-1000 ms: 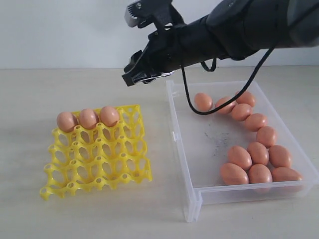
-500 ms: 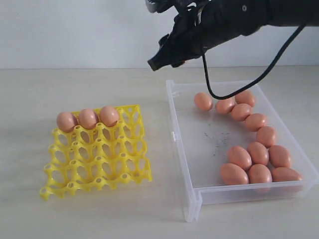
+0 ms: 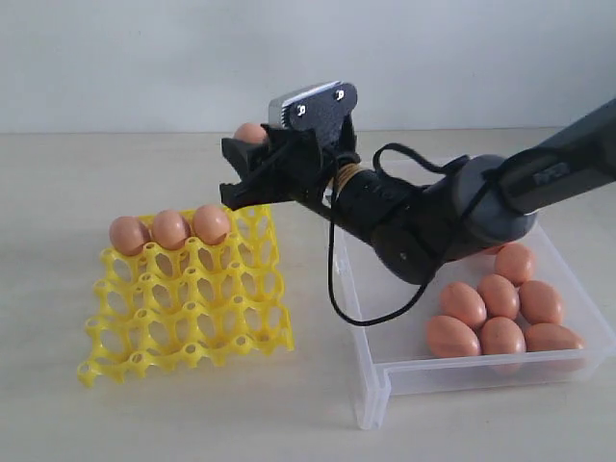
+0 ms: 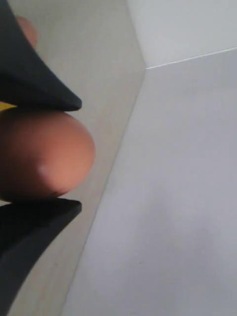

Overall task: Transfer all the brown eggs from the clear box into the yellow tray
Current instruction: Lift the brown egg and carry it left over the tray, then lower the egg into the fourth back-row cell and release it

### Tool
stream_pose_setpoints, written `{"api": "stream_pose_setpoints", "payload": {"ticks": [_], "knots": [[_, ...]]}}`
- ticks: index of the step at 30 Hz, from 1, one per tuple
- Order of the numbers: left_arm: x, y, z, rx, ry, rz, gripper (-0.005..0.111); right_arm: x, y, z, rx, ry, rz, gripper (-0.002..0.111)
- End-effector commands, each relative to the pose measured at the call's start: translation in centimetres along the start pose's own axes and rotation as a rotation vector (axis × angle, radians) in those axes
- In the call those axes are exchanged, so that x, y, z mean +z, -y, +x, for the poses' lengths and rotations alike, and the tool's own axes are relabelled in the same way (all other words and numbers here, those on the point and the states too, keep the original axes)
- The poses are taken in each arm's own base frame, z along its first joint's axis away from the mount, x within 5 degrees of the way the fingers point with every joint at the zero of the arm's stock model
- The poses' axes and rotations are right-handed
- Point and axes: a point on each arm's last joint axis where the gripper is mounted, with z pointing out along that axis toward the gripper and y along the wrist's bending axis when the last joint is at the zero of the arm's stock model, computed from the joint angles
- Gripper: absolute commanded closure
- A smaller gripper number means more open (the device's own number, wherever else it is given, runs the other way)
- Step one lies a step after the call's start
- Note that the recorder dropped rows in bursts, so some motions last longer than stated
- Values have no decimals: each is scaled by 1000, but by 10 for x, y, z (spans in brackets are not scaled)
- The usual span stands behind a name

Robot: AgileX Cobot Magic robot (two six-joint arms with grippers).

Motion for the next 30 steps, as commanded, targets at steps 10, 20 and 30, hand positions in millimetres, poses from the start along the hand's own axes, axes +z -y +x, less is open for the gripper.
{"api": "stream_pose_setpoints", "payload": {"ticks": [10,20,30], "knots": [[0,0,-3,-17,20,4,103,26,1,41,66,-138,-72,109],[0,0,-3,-17,20,4,103,27,3,46,63,-159,-56,109],[0,0,-3,-17,20,4,103,32,7,62,113,-140,-30,109]]}}
